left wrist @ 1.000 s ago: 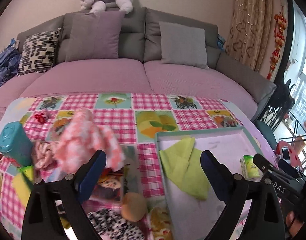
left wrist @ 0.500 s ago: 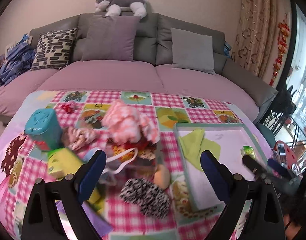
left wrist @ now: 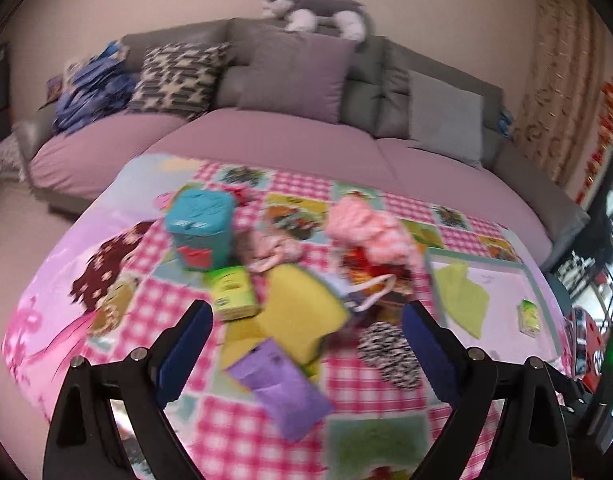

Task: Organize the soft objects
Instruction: 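Move both tools back toward the remaining items on the table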

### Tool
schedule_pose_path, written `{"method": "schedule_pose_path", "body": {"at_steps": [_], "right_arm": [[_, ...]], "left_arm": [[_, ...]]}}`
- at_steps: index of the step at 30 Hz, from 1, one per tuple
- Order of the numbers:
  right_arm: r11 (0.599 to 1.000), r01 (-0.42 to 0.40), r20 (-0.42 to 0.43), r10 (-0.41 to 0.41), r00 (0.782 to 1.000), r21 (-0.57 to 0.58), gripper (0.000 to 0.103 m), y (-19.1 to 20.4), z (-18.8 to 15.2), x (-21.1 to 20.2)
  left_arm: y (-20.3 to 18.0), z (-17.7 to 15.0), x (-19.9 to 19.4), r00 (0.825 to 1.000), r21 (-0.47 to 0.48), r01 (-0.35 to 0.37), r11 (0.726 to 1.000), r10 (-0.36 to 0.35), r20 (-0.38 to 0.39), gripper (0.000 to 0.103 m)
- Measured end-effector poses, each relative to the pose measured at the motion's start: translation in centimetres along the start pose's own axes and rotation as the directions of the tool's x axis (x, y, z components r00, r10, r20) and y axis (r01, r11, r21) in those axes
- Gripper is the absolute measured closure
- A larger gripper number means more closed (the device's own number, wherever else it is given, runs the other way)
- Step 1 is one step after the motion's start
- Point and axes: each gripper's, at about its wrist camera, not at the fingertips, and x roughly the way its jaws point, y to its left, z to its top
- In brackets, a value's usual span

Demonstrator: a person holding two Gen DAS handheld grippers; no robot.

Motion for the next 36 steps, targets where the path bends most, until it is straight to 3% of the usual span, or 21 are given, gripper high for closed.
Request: {"method": "schedule_pose_path", "body": {"at_steps": [6, 10, 26, 32, 36], "right_arm": [[0.999, -0.039, -0.04, 0.038, 0.998, -0.022, 0.0, 1.9, -0.2, 0.4], [0.994, -0.097, -0.068, 0.094, 0.993, -0.049, 0.0, 3.7, -0.8, 1.4], [0.978, -0.14, -0.128, 0.121, 0.984, -0.155, 0.001, 6.9, -2.0, 6.3], [0.967, -0.135, -0.136, 0.107, 0.985, -0.215, 0.012, 7.9, -1.9, 7.7], [0.964, -0.133, -0.137, 0.104, 0.985, -0.231, 0.019, 8.2, -1.5, 8.6]], "left_arm": [[4.7, -1.0, 0.7, 0.996, -0.113, -0.045, 0.993, 0.036, -0.079, 0.008], [6.0, -2.1, 2.0, 0.99, -0.132, -0.053, 0.99, 0.035, -0.138, 0.008], [4.1, -6.3, 9.1, 0.943, -0.101, -0.017, 0.995, -0.018, -0.332, 0.008], [4.2, -7.1, 11.2, 0.928, -0.132, -0.021, 0.991, -0.029, -0.373, 0.008], [4.0, -7.2, 11.8, 0.931, -0.093, -0.052, 0.994, 0.015, -0.364, 0.008]]}}
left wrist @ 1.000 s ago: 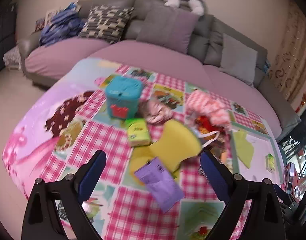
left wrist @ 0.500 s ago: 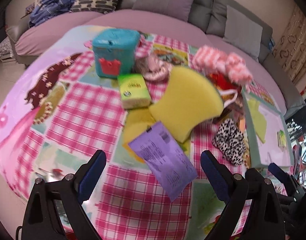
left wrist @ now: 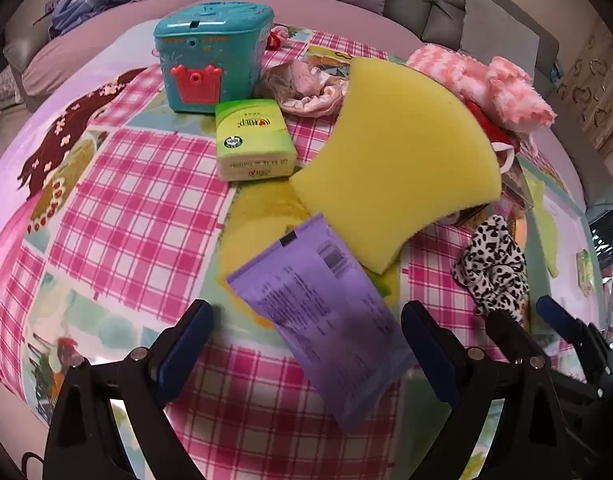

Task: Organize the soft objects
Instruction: 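Move both tools back toward the remaining items on the table, then grasp the purple wipe pack with the left tool while the right tool grasps the leopard scrunchie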

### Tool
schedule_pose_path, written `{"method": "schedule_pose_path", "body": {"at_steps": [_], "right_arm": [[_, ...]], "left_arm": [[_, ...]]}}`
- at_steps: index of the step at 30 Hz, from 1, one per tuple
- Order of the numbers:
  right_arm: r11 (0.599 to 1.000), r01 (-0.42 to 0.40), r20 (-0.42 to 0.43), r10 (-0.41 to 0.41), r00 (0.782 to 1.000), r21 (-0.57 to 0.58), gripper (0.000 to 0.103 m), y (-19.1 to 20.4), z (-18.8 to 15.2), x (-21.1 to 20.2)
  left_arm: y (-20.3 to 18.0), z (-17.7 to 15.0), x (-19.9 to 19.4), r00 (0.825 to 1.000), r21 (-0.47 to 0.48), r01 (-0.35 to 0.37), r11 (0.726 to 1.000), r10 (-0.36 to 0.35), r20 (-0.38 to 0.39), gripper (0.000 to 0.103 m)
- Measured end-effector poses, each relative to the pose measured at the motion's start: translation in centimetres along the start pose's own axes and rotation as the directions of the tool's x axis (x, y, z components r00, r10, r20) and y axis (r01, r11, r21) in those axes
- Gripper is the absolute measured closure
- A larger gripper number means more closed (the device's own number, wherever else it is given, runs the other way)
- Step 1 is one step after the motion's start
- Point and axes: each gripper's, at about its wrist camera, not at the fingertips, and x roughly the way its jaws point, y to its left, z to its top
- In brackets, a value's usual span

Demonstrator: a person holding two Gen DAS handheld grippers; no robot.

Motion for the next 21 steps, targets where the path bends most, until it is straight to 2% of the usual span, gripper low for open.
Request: {"method": "schedule_pose_path", "body": {"at_steps": [3, 6, 8, 10, 14, 21], "right_arm": [[1.0, 0.0, 0.002, 0.0, 1.0, -0.017, 0.024, 0.3, 0.4, 0.5], [1.0, -0.01, 0.002, 0.01, 1.0, -0.027, 0.026, 0.7, 0.6, 1.0], [0.999, -0.021, -0.003, 0.021, 1.0, -0.036, 0.027, 0.9, 0.6, 1.4], [0.999, -0.024, -0.011, 0.024, 1.0, -0.041, 0.036, 1.1, 0.5, 1.7], [0.999, -0.026, -0.025, 0.025, 0.999, -0.034, 0.041, 1.0, 0.3, 2.4], [0.999, -0.043, -0.01, 0.043, 0.999, -0.007, 0.058, 0.3, 0.4, 2.3]], "left_arm": [[-0.1, 0.2, 0.3, 0.999, 0.018, -0.033, 0.999, 0.033, 0.011, 0.013], [-0.2, 0.3, 0.5, 0.998, 0.041, -0.061, 0.997, 0.06, 0.025, 0.03], [-0.3, 0.4, 0.4, 0.997, 0.049, -0.07, 0.996, 0.068, 0.039, 0.031], [-0.2, 0.8, 0.4, 0.997, 0.053, -0.065, 0.996, 0.062, 0.042, 0.035], [-0.5, 0.9, 0.7, 0.996, 0.073, -0.069, 0.995, 0.065, 0.053, 0.036], [-0.5, 0.7, 0.1, 0.997, 0.075, -0.061, 0.995, 0.056, 0.06, 0.038]]}}
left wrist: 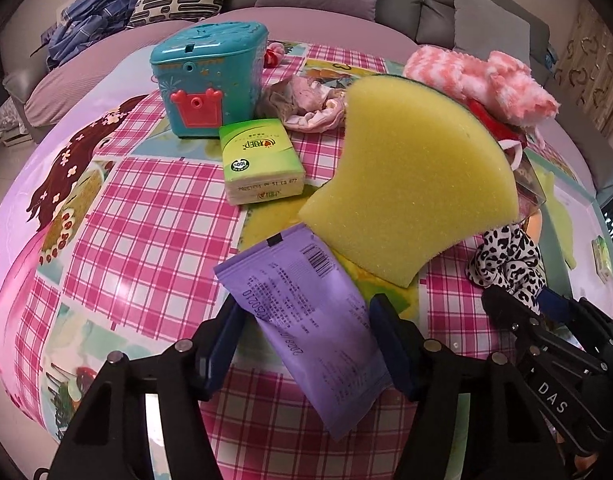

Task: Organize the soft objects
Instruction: 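Grasp the purple wipe pack with the left tool while the right tool grasps the leopard scrunchie, then lift and carry the wipe pack and scrunchie over the tray with both tools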

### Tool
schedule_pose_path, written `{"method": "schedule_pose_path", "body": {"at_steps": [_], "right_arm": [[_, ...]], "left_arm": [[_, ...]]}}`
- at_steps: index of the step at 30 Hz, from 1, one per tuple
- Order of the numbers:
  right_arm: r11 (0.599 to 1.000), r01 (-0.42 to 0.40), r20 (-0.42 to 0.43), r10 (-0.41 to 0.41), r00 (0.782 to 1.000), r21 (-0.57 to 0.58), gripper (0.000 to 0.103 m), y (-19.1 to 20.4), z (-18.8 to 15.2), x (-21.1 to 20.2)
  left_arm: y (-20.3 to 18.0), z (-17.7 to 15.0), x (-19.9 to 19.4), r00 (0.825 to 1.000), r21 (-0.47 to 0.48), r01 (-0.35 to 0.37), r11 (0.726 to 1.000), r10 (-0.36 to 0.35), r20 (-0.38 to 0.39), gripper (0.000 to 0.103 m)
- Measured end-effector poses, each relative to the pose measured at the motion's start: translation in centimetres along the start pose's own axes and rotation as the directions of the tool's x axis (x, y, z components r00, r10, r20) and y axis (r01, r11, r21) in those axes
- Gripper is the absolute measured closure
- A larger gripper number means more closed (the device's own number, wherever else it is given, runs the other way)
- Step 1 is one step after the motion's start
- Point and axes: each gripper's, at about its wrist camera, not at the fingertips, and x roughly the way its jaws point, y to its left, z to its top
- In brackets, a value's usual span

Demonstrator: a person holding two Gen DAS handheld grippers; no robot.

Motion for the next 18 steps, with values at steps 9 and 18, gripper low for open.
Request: {"method": "schedule_pose_path", "body": {"at_steps": [9, 18], "right_arm": [[1.0, -0.017, 0.002, 0.017, 1.0, 0.022, 0.064, -0.6, -0.2, -0.2], [0.999, -0.02, 0.016, 0.019, 1.0, 0.032, 0.07, -0.7, -0.6, -1.5]], "left_arm": [[1.2, -0.1, -0.2, 1.0, -0.025, 0.009, 1.0, -0.009, 0.0, 0.041], [2.4, 0.0, -1.9, 1.0, -0.052, 0.006, 0.999, -0.005, 0.021, 0.046]]}}
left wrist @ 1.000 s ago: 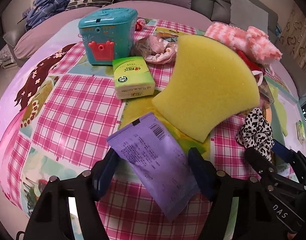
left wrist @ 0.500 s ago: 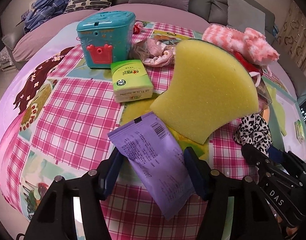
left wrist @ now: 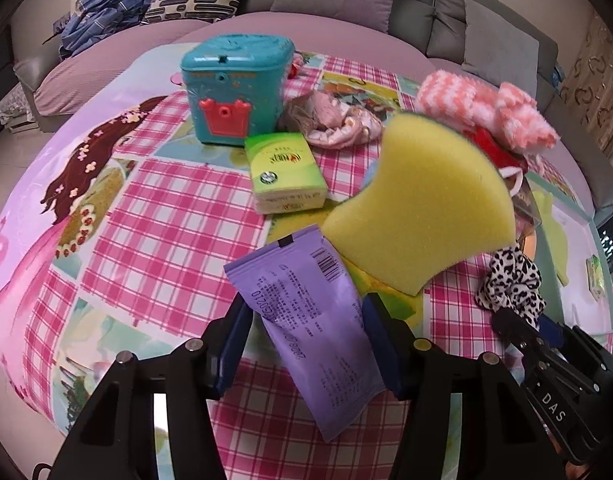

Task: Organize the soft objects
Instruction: 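Lift and carry the wipe pack and scrunchie over the tray with both tools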

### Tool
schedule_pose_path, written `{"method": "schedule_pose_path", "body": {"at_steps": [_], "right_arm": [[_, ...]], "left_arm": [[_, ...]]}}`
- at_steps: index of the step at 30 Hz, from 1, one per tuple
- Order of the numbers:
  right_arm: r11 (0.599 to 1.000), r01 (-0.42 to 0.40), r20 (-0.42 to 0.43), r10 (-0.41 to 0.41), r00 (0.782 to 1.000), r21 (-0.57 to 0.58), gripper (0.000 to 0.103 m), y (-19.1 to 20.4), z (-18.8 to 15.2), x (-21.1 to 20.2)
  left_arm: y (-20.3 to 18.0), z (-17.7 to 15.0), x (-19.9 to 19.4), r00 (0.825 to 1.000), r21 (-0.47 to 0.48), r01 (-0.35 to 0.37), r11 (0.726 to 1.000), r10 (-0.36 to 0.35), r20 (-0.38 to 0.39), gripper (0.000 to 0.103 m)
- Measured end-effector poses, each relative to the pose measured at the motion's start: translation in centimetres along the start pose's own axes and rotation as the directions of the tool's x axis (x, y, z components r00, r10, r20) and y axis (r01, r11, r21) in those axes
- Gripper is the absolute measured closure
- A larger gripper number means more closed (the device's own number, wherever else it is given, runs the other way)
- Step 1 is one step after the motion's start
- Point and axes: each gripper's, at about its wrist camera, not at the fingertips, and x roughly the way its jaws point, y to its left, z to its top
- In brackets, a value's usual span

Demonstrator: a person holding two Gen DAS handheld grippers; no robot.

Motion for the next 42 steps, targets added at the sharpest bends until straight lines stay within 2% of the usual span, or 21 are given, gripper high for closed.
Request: {"method": "schedule_pose_path", "body": {"at_steps": [11, 14, 18, 24, 32, 38, 42], "right_arm": [[0.999, -0.003, 0.085, -0.001, 0.996, 0.04, 0.07, -0.8, 0.6, -4.4], [0.998, 0.008, 0.101, -0.014, 0.995, 0.057, 0.07, -1.2, 1.2, -5.3], [0.996, 0.03, 0.114, -0.039, 0.993, 0.084, 0.07, -2.5, 2.5, -6.2], [0.99, 0.07, 0.162, -0.089, 0.983, 0.121, 0.07, -5.0, 4.3, -8.1], [0.966, 0.138, 0.176, -0.178, 0.968, 0.217, 0.07, -10.2, 6.5, -8.7], [0.927, 0.186, 0.159, -0.248, 0.956, 0.326, 0.07, -15.1, 6.3, -7.9], [0.889, 0.23, 0.11, -0.295, 0.949, 0.397, 0.07, -18.1, 5.0, -7.2]], "left_arm": [[1.4, 0.9, -3.9, 0.996, -0.045, -0.008, 0.999, 0.012, 0.083, 0.048], [0.9, 1.9, -5.4, 0.991, -0.045, 0.0, 0.999, 0.006, 0.131, 0.048], [-0.6, 3.8, -8.5, 0.976, -0.015, 0.028, 0.999, -0.024, 0.216, 0.048], [-5.4, 6.2, -11.5, 0.946, 0.093, 0.096, 0.991, -0.12, 0.301, 0.048], [-13.2, 8.2, -11.4, 0.917, 0.24, 0.165, 0.957, -0.239, 0.318, 0.048], [-18.4, 8.8, -8.6, 0.925, 0.3, 0.205, 0.932, -0.284, 0.252, 0.048], [-22.0, 8.5, -6.9, 0.927, 0.362, 0.216, 0.907, -0.307, 0.217, 0.048]]}}
